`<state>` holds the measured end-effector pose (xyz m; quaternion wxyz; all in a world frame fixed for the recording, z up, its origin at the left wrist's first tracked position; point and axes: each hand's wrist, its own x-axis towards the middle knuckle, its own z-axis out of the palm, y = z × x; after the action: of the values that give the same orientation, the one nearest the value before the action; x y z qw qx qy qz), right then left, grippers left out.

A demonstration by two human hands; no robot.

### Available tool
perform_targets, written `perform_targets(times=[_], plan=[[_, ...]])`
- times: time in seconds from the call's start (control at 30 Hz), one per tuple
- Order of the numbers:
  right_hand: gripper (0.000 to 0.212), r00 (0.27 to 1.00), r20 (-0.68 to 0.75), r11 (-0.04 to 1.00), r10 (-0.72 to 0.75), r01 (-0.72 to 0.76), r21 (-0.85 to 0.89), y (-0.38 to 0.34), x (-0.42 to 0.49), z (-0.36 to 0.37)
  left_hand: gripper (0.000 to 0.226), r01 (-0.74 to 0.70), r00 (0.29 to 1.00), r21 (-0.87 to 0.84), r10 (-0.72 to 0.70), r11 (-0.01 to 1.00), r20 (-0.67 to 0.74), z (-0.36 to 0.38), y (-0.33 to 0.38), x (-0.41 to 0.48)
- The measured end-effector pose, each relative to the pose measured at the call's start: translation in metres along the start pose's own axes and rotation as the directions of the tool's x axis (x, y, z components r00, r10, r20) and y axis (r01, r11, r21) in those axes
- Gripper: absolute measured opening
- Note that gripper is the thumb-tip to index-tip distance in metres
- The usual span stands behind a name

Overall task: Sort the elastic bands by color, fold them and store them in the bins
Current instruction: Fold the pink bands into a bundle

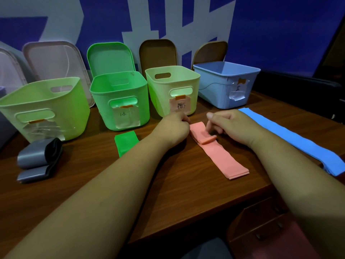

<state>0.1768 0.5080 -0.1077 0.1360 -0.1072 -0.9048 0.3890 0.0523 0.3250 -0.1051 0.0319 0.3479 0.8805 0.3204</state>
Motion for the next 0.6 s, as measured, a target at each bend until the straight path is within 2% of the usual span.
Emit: perform_targets(times=[0.07, 0.17, 0.3, 0.37, 0.47, 0.6], plan=[[0.031, 0.998, -0.061, 0.999, 0.023, -0.021, 0.03, 0.0, 0.002, 0.001, 0.031, 0.003, 1.0, 0.0, -0.003, 1.0, 0.016, 0.0, 0.003, -0.001], [0.006, 0.996, -0.091, 1.0, 0.02, -0.021, -0.009, 0.004, 0.007, 0.004, 0.031, -0.033, 0.999, 0.088, 0.031, 0.996, 0.017, 0.006, 0.003, 0.0], [0.029, 1.0, -0.026, 0.994, 0.0, -0.003, -0.109, 0.005, 0.011, 0.006, 0.02, -0.071, 0.997, -0.016, 0.071, 0.997, -0.015, 0.011, 0.001, -0.001], [0.03, 1.0, 0.013, 0.991, -0.009, 0.01, -0.132, 0.002, 0.01, 0.008, 0.02, -0.081, 0.997, -0.088, 0.08, 0.993, -0.022, 0.01, 0.0, -0.002], [0.016, 1.0, 0.006, 0.998, -0.011, 0.011, -0.068, 0.001, 0.01, 0.009, 0.03, -0.063, 0.998, -0.162, 0.067, 0.985, 0.022, 0.009, -0.002, -0.002], [0.011, 0.999, -0.037, 0.999, -0.032, 0.033, 0.034, -0.001, 0.011, 0.009, 0.071, 0.005, 0.992, -0.256, 0.028, 0.967, 0.125, 0.008, -0.002, -0.002]])
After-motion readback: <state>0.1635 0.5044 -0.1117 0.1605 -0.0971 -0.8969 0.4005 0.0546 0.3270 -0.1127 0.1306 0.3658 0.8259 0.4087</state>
